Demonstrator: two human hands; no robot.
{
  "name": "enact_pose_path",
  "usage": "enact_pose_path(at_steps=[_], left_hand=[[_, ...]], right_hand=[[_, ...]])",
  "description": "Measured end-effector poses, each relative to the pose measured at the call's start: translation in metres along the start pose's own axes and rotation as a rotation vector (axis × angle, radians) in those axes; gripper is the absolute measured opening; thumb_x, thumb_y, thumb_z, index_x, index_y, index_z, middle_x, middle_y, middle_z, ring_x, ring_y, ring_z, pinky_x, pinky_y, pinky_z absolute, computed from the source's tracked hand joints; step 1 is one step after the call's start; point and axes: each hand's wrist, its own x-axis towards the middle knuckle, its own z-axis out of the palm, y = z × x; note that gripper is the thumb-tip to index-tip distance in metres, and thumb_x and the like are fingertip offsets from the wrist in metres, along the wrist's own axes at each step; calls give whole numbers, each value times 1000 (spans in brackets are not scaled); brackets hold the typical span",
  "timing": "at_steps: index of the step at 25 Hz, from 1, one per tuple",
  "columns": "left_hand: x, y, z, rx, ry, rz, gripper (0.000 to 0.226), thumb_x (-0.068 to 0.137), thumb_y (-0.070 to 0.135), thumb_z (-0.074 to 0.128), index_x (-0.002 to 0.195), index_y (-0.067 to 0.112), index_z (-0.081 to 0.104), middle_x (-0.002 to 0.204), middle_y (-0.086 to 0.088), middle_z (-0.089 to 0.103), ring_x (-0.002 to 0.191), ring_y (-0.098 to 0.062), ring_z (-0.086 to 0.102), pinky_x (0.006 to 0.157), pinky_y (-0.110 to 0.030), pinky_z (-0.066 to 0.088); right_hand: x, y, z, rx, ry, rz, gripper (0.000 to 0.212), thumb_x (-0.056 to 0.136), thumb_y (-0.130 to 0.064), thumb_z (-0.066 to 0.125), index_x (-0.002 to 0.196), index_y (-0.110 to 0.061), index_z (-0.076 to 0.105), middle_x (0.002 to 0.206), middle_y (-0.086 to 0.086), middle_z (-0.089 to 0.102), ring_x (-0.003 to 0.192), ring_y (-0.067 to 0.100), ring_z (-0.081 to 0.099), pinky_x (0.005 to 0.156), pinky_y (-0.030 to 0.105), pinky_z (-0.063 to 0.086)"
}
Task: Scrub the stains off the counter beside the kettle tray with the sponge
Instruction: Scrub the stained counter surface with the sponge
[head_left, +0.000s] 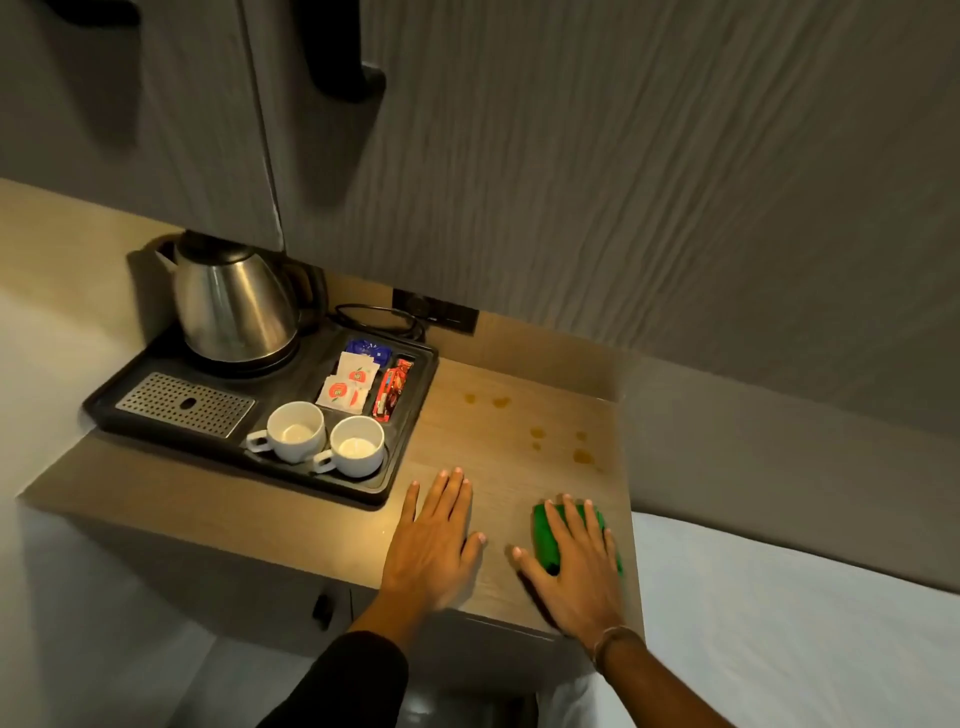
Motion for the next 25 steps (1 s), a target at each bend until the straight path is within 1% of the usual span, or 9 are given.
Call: enact_pose_path(at_steps=[4, 7, 11, 13, 15, 17, 21, 23, 25], left_hand=[[1, -3, 8, 10, 53, 1, 75, 103, 59, 22, 163, 15, 12, 174, -7, 13, 159, -24, 4, 128, -58, 7], [1, -7, 14, -3, 90, 13, 73, 104, 58, 23, 163, 16, 12, 174, -6, 14, 159, -22, 3, 128, -55, 6], [5, -9, 21, -21, 118, 12, 72, 105, 59, 24, 163, 18, 13, 174, -4, 15, 159, -22, 5, 128, -55, 7], [5, -10, 24, -34, 137, 10, 72, 105, 59, 27, 163, 19, 16, 173, -3, 16, 159, -22, 7, 128, -54, 7], [5, -11, 27, -51, 142, 3, 72, 104, 60, 27, 163, 20, 17, 173, -3, 16, 158, -21, 7, 128, -54, 7], [6, -12, 29, -55, 162, 0, 73, 104, 61, 27, 163, 20, 18, 173, -3, 17, 158, -21, 7, 127, -53, 8], [6, -11, 26, -42, 168, 13, 73, 104, 59, 29, 163, 19, 16, 173, -3, 16, 158, -20, 5, 127, -51, 3], [6, -10, 26, -64, 161, 7, 72, 104, 58, 29, 163, 19, 16, 173, -3, 16, 158, -19, 4, 128, -51, 3], [5, -9, 27, -70, 159, -3, 73, 104, 59, 27, 163, 20, 14, 174, -2, 13, 158, -18, 0, 128, -51, 2]], right_hand=[[-5, 4, 12, -47, 59, -37, 60, 106, -45, 40, 162, -35, 20, 172, -7, 16, 160, 22, 1, 130, 54, 11], [-7, 42, 4, -9, 69, -126, 57, 105, -43, 41, 160, -39, 25, 170, -10, 24, 159, 20, 8, 128, 54, 18], [73, 42, -16, 104, 151, -7, 50, 105, -25, 53, 154, -20, 45, 162, 6, 44, 155, 31, 27, 127, 53, 22], [86, 36, -11, 67, 148, -65, 50, 104, -25, 52, 153, -19, 47, 161, 6, 45, 154, 29, 29, 127, 51, 22], [70, 57, -2, 50, 101, -214, 53, 103, -37, 47, 155, -30, 42, 164, -4, 39, 157, 19, 23, 128, 48, 22], [64, 83, -9, 61, 89, -273, 53, 104, -41, 43, 156, -35, 39, 165, -11, 35, 158, 14, 18, 127, 49, 23], [123, 59, -26, 151, 103, -37, 49, 107, -23, 51, 155, -19, 44, 164, 2, 39, 157, 27, 21, 127, 51, 22], [116, 54, -17, 125, 83, -169, 49, 107, -27, 51, 155, -22, 44, 164, 1, 39, 157, 24, 21, 128, 48, 19], [89, 80, -13, 111, 24, -355, 51, 106, -38, 46, 156, -34, 40, 165, -9, 36, 158, 13, 18, 127, 44, 19]])
